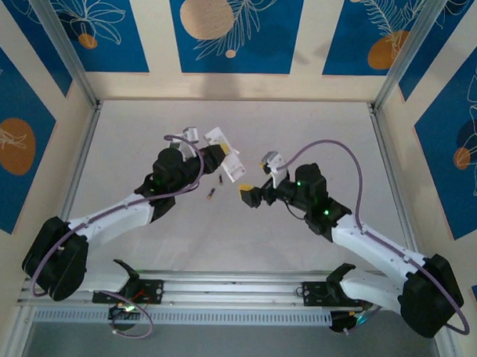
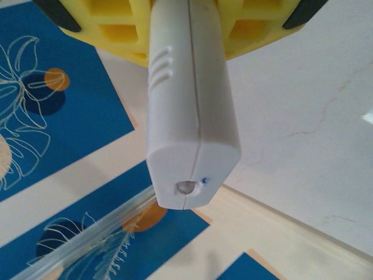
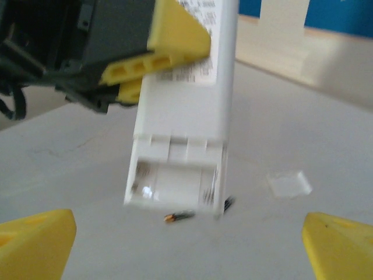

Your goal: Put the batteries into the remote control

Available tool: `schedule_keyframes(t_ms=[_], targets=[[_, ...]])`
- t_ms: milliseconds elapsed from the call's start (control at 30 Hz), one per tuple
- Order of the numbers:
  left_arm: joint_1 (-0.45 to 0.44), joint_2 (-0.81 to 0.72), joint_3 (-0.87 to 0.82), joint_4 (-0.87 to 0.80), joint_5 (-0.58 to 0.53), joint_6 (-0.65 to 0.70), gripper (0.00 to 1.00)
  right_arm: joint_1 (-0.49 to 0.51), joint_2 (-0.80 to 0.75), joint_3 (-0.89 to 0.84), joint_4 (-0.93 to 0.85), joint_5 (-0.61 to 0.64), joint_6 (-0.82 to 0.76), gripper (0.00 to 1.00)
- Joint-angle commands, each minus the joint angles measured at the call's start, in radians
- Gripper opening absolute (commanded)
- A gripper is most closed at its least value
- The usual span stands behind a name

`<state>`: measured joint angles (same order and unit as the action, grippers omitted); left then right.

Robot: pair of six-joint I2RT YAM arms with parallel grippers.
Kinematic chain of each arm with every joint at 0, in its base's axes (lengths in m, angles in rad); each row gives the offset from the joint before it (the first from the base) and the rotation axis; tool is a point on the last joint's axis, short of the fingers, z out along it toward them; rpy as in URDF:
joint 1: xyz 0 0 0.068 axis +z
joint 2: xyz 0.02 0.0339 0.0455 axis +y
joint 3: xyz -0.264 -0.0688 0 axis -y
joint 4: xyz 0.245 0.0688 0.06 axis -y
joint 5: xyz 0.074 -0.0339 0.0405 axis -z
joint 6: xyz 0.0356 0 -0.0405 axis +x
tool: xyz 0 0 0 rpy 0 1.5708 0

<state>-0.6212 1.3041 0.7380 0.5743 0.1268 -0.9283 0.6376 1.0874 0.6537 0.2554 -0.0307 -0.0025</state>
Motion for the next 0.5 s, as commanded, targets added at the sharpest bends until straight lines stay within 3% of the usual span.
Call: schedule_keyframes(t_ms=[0,67,267,467], targets=[[-0.029,-0.021,0.040,0.014,0.022,0.024,0.00,0.011,0.068,0.078,-0.004,-0.022,-0.177,0.98],[-0.038,-0.020,0.038,0.018,0.020,0.019,0.00,0.015,0.119,0.125,-0.004,-0.013,-0.154,0.94],[-0.046,-0.039,0.021,0.039,0.011,0.004,0.00,0.025,0.244,0.244,-0.075,-0.008,-0.143,0.72],[-0.046,-0.059,0.003,0.044,-0.007,0.010,0.00,0.027,0.262,0.287,-0.133,-0.021,-0.170,0.48]])
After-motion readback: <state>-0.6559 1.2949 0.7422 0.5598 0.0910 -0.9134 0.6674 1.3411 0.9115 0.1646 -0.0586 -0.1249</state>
